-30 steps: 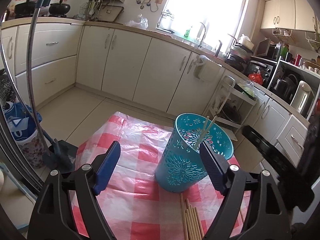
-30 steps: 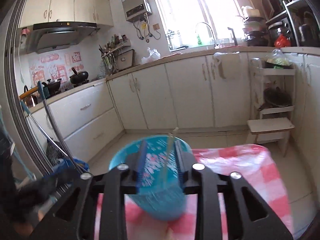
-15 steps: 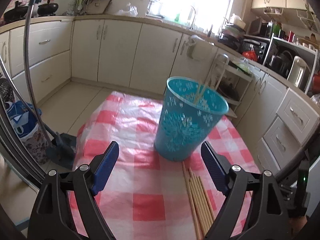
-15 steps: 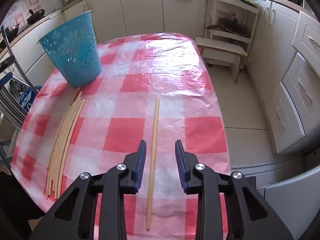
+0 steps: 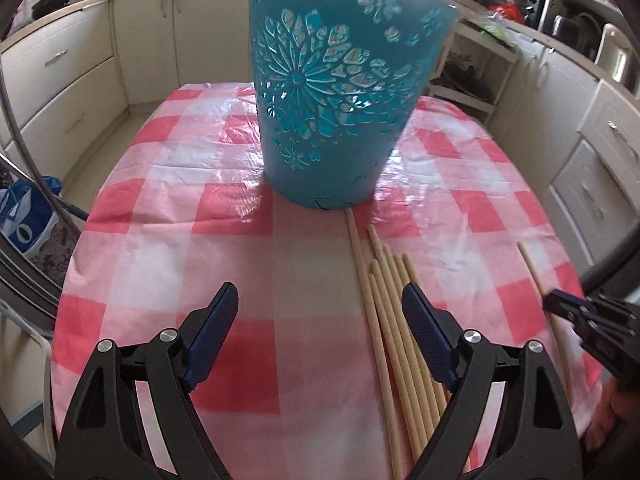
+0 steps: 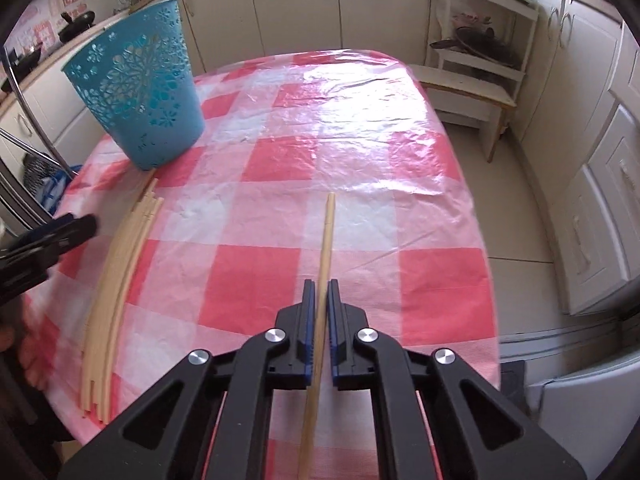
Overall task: Organize utensils
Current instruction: 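Grasp another chopstick with the right tool while the left tool grasps one too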
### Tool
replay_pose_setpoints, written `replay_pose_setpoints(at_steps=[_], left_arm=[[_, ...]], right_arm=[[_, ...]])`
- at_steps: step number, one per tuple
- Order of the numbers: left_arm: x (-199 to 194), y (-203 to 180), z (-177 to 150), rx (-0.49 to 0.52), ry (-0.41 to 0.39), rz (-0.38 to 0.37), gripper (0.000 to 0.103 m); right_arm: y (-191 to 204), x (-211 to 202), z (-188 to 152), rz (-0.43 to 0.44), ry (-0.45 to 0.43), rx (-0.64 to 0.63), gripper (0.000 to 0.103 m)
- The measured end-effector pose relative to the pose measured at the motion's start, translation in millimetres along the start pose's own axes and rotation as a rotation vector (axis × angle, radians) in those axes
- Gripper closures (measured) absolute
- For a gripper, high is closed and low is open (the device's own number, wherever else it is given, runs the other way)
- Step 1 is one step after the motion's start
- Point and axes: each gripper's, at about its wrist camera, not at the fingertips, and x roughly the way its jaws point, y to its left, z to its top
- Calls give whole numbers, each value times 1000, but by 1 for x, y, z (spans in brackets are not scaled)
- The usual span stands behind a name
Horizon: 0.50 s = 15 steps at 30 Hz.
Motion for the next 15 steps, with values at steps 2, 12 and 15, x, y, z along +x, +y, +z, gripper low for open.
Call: replay_pose_setpoints(at_steps=[2,12,15], left_arm=[[14,-6,9,6,17,33,27],[42,-18,27,15,18,138,61],[41,-18,27,18,20,113,92]], right_arm=[[4,1,0,33,2,1,96],[11,0,-1,118,33,4,96],[13,-1,0,129,36,2,96]])
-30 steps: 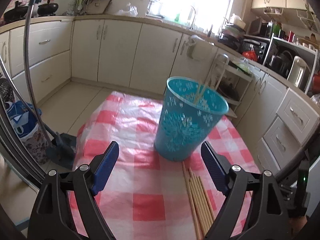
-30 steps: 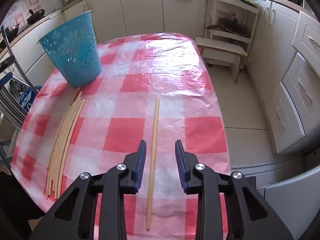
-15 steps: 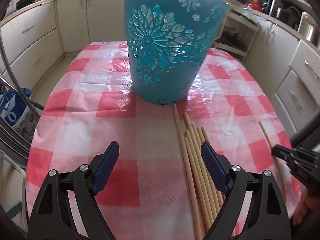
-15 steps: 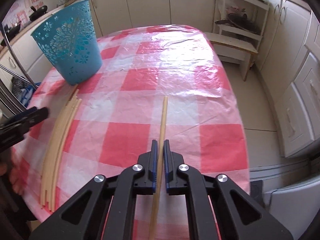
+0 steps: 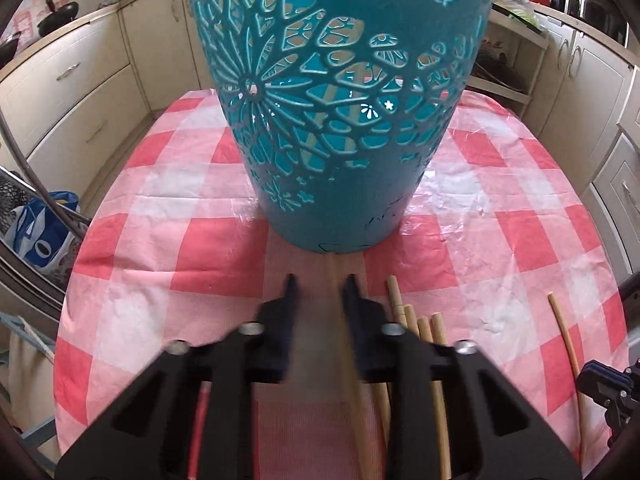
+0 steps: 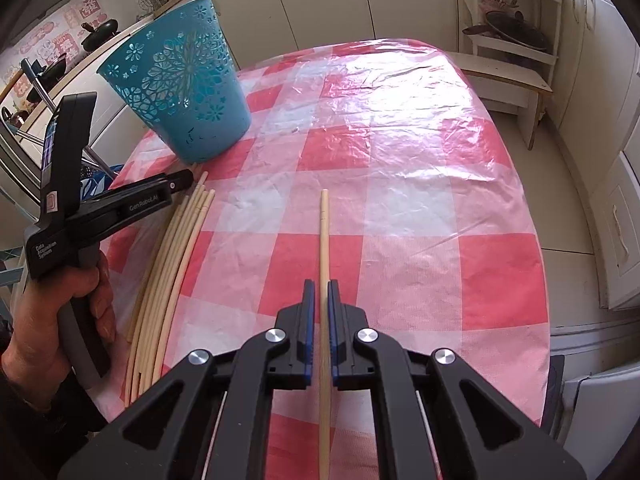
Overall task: Organize utensils
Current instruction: 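Grasp another chopstick with the right tool while the left tool grasps one too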
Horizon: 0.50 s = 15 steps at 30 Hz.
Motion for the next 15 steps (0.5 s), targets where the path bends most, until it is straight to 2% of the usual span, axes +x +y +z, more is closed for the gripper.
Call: replay_pose_setpoints(at_steps=[2,9,13,15], left_arm=[[-3,0,-2,11,4,-18,98],[-36,26,-37,-21,50,-134,98],[-45,35,-46,-13,76,-148,98],[-47,35,-46,3,86,-142,94]], right_arm=[[2,0,0,7,2,-3,96],[5,-5,2,28,-17,0,96],[2,-4,3,20,-19,16,96],[3,-1,3,14,-13,13,96]])
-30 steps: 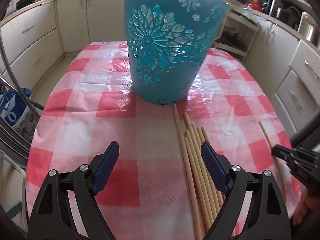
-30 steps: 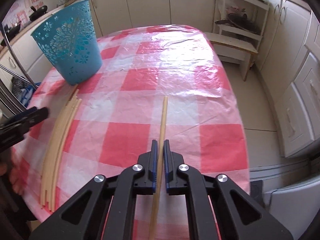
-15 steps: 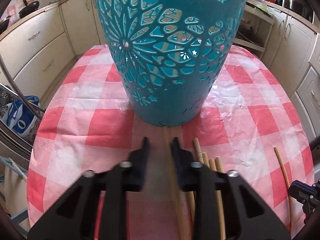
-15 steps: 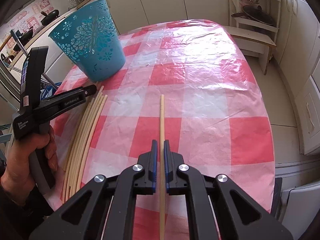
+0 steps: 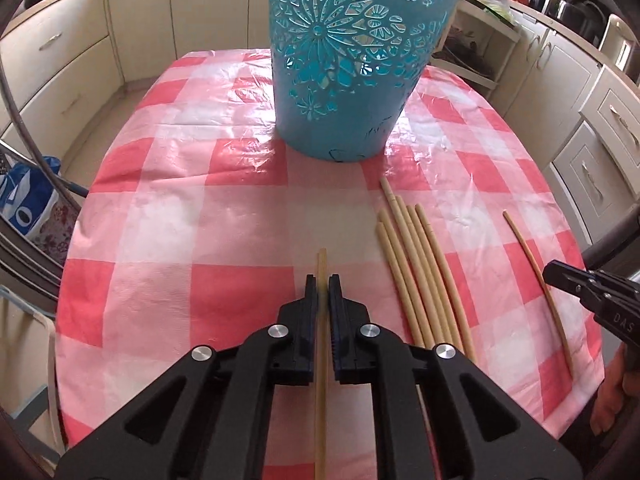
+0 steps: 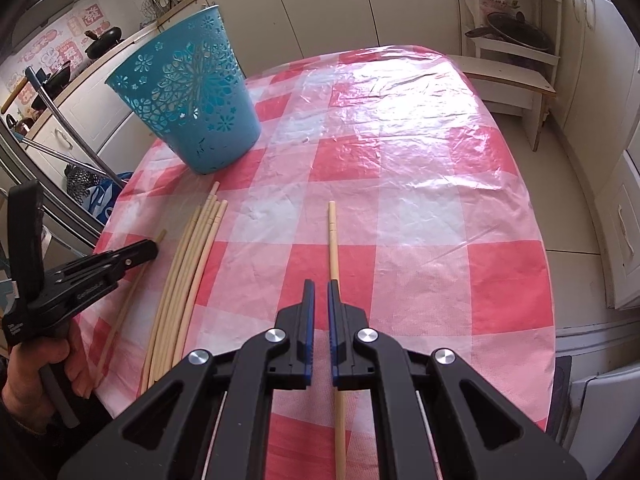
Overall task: Organize utensils
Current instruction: 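Grasp another chopstick with the right tool while the left tool grasps one too, then lift the left tool's chopstick and drop it into the teal basket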
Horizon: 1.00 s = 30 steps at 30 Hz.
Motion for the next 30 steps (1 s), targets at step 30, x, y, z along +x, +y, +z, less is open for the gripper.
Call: replay_pose_setpoints(at_steps=[30], left_arm=[[-14,18,-10,115,67,-21,94]], right_arm=[[24,19,4,-52,36,-107,97]])
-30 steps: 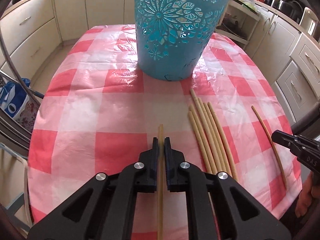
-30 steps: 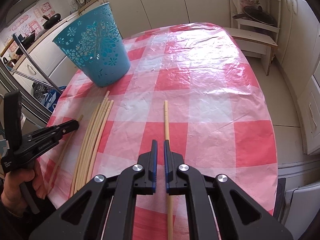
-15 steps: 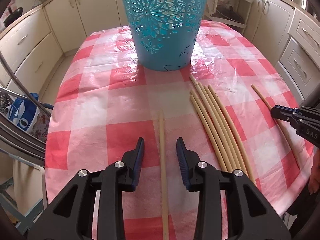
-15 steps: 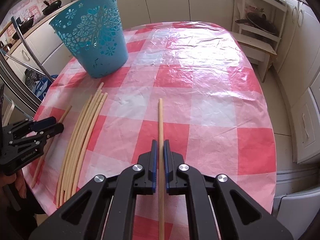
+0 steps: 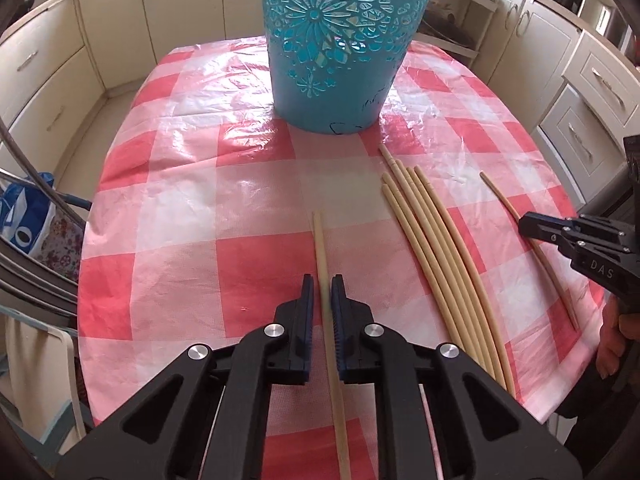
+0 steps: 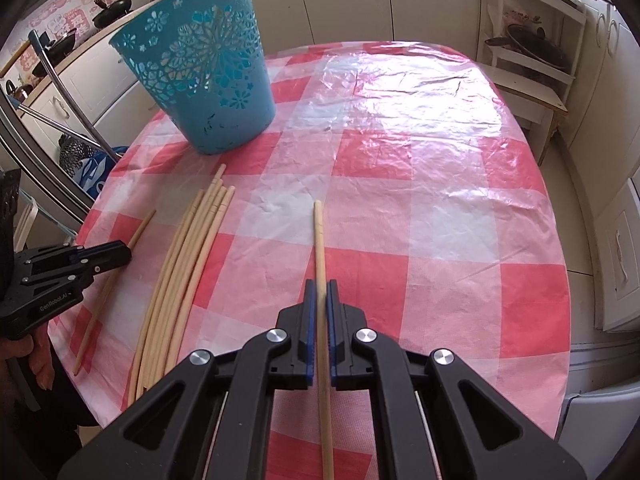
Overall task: Organize utensils
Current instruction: 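Lift the left tool's chopstick and drop it into the teal basket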
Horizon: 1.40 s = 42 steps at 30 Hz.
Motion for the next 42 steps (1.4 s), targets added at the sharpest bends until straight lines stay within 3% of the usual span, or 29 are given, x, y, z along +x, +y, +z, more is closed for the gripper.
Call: replay_pose_setpoints(at_steps=[4,6,9,13,15,19,25,27,32,38,42], left_arm=[[2,-11,1,80,-5,45,98],[0,-11,3,72,1,8,98],[-24,-11,7,22,-65,-85,98],[-90,-12,34,-17,-304,-229,99],[-131,-13,52,-19,-485,-281,98],[-174,-11,87,-31,-756,-288,98],[-158,4,158,-178,-921,-244,98],[-152,7,175,-220,-980,-198,98],[-124,12,203,-248,-1019,-66,98],[-87,18,213,-269,-939,-14,98],[-71,9,203,-208,-879,10,98]], right_arm=[[4,0,-1,-22,1,-30,97],[2,-1,0,-10,0,-15,97],[-5,-2,0,38,-4,35,97],[-10,-4,1,93,-11,87,97],[-8,-5,2,102,-16,92,97],[-8,-5,1,120,-17,107,97],[-13,-8,0,125,-30,125,97],[-14,-7,0,129,-30,129,97],[-14,-3,1,138,-21,130,97],[-16,0,7,137,-21,135,97],[-15,4,12,126,-17,126,97]])
